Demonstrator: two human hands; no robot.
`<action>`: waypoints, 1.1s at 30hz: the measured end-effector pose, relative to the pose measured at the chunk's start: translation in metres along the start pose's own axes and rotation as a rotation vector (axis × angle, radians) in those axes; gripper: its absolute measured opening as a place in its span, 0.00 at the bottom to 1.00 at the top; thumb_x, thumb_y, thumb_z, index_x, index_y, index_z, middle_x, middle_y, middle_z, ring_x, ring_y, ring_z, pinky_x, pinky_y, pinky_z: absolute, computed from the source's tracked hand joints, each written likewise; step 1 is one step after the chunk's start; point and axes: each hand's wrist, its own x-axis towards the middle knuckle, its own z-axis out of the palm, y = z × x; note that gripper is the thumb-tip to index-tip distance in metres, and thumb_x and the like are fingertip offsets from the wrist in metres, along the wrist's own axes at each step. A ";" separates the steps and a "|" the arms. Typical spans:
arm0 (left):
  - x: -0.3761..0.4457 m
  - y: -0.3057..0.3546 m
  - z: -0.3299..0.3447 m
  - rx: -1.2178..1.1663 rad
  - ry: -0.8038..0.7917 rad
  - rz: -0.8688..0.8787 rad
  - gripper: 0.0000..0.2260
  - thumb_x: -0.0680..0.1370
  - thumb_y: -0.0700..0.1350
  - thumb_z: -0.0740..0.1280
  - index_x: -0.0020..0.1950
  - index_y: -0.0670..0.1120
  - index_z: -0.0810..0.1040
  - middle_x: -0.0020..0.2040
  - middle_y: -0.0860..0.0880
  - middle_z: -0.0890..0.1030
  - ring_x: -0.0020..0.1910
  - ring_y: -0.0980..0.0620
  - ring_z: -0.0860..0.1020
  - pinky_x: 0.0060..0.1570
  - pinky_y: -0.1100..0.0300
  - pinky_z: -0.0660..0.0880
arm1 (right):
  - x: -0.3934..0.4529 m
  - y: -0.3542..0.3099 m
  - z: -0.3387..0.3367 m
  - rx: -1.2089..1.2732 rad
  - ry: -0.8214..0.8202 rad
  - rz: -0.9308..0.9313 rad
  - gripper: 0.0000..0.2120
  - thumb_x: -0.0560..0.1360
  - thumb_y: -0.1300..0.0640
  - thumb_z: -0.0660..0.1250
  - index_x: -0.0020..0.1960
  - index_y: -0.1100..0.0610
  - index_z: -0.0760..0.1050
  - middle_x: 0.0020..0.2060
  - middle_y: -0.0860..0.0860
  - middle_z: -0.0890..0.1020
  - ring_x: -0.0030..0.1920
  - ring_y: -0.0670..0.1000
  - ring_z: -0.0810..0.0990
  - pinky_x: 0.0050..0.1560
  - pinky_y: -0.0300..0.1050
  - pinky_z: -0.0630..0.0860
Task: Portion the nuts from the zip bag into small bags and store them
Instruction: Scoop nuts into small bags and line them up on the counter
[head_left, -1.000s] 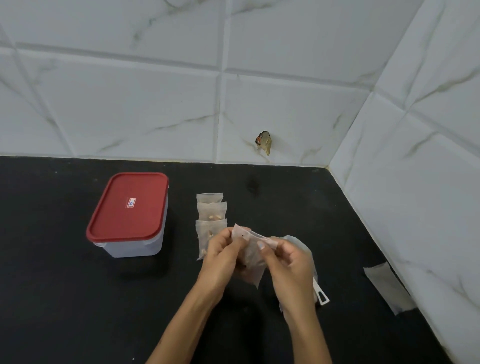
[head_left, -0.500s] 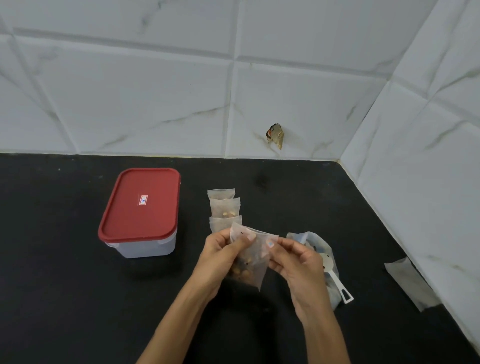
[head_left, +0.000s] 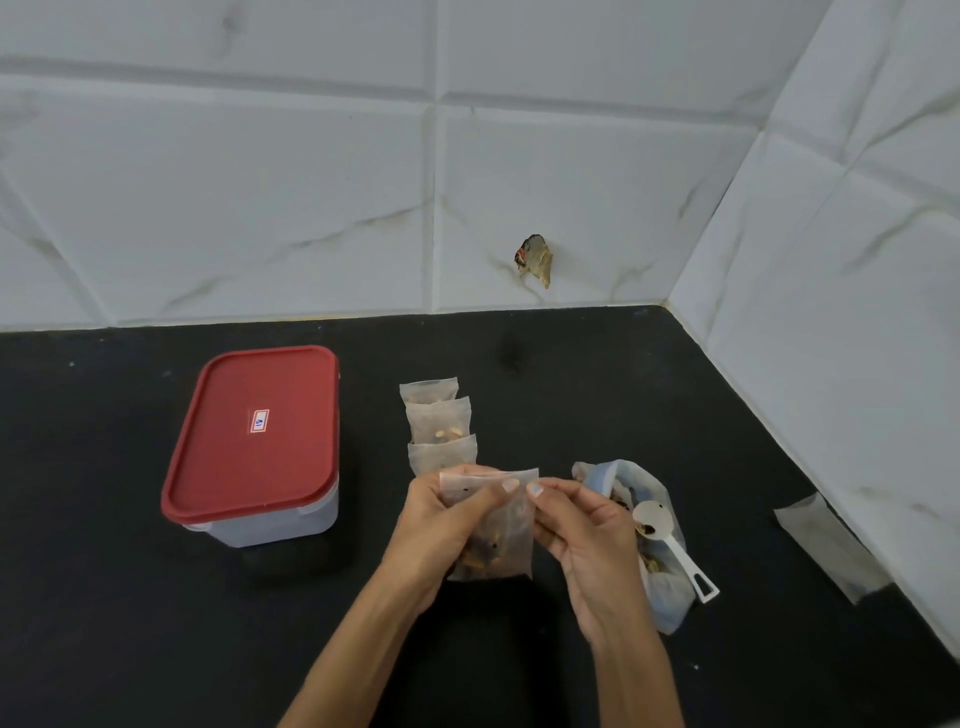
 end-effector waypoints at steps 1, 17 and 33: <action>0.001 -0.001 0.001 0.007 0.003 0.005 0.16 0.66 0.51 0.72 0.49 0.44 0.83 0.46 0.46 0.85 0.51 0.49 0.83 0.53 0.49 0.79 | 0.001 0.001 -0.001 -0.021 0.005 -0.012 0.03 0.71 0.66 0.69 0.42 0.61 0.82 0.42 0.61 0.84 0.46 0.58 0.82 0.53 0.56 0.78; -0.007 -0.010 0.011 0.048 0.122 0.107 0.03 0.73 0.44 0.72 0.39 0.52 0.83 0.40 0.49 0.85 0.43 0.54 0.84 0.38 0.56 0.82 | 0.003 0.015 -0.002 -0.089 -0.046 -0.036 0.05 0.74 0.60 0.67 0.42 0.55 0.81 0.43 0.57 0.83 0.49 0.57 0.81 0.53 0.55 0.79; -0.012 -0.011 -0.005 -0.122 0.006 0.153 0.08 0.69 0.44 0.70 0.45 0.42 0.84 0.44 0.42 0.85 0.47 0.47 0.84 0.50 0.53 0.80 | 0.001 0.001 -0.005 -0.023 -0.099 -0.073 0.06 0.72 0.64 0.69 0.38 0.59 0.82 0.41 0.62 0.80 0.46 0.59 0.78 0.59 0.61 0.73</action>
